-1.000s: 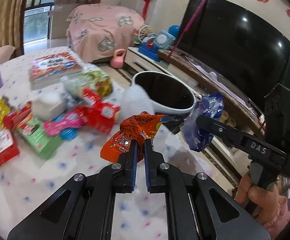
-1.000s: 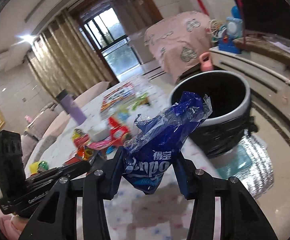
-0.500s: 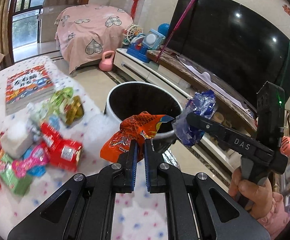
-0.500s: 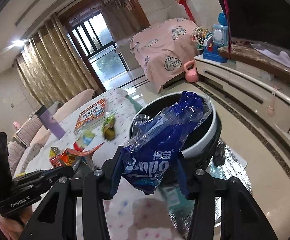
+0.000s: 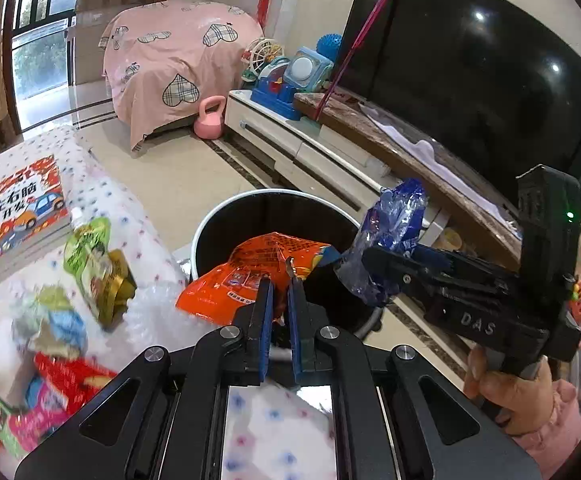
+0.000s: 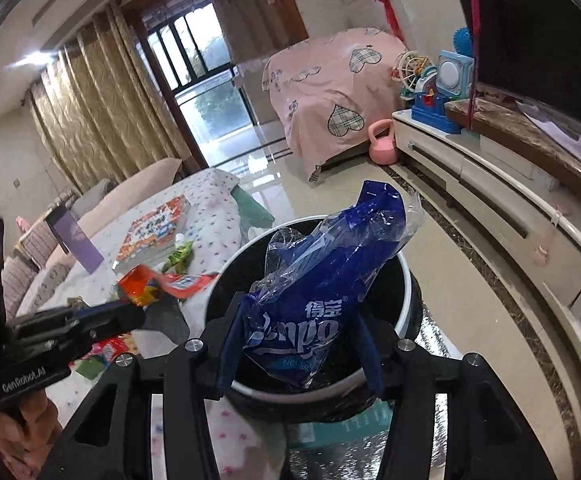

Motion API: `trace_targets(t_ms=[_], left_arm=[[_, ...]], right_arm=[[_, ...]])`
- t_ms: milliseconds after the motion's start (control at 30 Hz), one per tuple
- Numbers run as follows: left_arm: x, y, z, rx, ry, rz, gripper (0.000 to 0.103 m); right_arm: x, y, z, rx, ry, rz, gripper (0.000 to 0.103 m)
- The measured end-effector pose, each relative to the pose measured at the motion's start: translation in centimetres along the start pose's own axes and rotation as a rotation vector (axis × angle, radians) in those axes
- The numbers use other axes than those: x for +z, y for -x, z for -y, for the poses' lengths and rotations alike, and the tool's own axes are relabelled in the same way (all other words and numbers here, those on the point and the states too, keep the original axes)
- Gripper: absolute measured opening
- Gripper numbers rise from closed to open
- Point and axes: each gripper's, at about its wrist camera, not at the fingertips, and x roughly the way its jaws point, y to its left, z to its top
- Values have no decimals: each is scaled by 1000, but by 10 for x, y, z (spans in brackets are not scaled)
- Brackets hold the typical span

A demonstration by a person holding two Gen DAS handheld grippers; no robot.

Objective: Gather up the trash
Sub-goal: 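Carry both wrappers over the trash bin and open both tools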

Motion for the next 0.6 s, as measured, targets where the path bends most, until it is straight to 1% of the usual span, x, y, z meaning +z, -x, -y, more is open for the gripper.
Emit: trace_targets(t_ms=[167,233,267,300,333,367,400,433,467,600], left_arm=[[4,-23,-1,15,-6,-38,6],[3,-32,-2,19,3,-58,10],[3,-33,-2,18,6,-65,15],[3,-35,-2,16,11,-73,27],[3,-35,-3,18,17,-73,35],[3,-33,-3,23,20,-67,47],[4,-31,-3,27,22,-56,52],[4,-27,-4,29,26,-47,53],[4,-25,-5,31,30,-43,56],[2,-9,-10,33,46,-15,57]], right_arm=[[4,-13,2,-10,51,-36,53],[4,-18,2,-12,73,-51,53],[4,-21,1,-15,85,-60,53],[5,-24,1,-18,93,-67,54],[5,-27,1,-25,105,-76,56],[5,-30,0,-33,118,-83,58],[4,-31,-2,-44,129,-91,60],[3,-33,-3,-51,141,-97,63],[3,-34,-3,-57,151,-99,68],[0,-29,0,-57,147,-90,74]])
